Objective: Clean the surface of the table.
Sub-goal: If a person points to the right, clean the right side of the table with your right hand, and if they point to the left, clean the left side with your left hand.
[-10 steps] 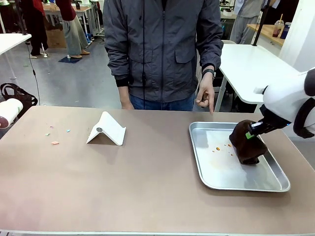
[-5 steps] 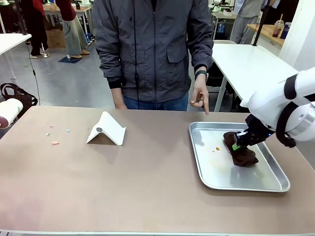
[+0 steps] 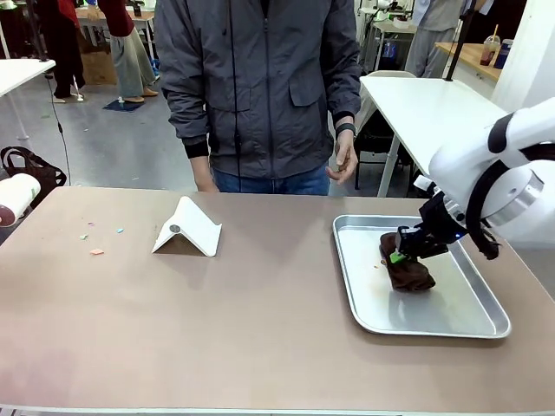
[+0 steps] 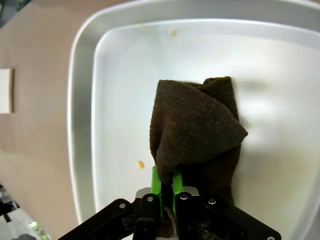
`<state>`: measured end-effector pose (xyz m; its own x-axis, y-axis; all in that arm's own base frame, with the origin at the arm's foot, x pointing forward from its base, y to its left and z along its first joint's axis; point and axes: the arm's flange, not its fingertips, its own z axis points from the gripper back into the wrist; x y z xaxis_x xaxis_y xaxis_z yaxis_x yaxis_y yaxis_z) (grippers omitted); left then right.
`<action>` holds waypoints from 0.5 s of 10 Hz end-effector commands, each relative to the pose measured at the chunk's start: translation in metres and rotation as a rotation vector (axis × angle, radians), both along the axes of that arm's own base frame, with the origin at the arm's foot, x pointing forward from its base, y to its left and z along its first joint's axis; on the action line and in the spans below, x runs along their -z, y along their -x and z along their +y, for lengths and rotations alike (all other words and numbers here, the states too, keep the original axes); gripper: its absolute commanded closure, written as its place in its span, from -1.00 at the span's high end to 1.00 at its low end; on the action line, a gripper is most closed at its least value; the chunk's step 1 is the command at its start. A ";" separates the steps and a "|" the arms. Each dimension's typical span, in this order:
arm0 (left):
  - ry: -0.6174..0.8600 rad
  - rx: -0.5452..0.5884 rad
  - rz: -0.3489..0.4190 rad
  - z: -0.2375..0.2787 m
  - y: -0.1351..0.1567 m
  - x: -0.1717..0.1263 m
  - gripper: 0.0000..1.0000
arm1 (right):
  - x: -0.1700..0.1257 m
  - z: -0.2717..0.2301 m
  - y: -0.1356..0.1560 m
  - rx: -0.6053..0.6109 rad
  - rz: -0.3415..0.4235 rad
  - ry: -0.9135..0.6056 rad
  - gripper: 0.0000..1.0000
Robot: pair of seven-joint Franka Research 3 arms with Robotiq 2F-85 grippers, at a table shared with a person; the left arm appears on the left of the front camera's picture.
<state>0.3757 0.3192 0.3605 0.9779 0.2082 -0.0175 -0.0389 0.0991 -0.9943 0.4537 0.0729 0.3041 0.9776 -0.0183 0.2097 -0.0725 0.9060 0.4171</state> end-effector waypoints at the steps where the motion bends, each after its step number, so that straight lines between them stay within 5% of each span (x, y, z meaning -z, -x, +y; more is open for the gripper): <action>1: 0.006 0.014 -0.019 -0.001 0.004 -0.003 -0.61 | 0.014 0.019 -0.005 -0.048 -0.006 -0.066 -0.81; 5: 0.006 0.014 -0.019 -0.001 0.004 -0.003 -0.61 | 0.010 0.055 -0.002 -0.156 -0.024 -0.086 -0.81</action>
<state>0.3757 0.3192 0.3604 0.9779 0.2082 -0.0175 -0.0389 0.0990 -0.9943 0.4552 0.1211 0.2999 0.9724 0.0867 0.2164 -0.1813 0.8649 0.4681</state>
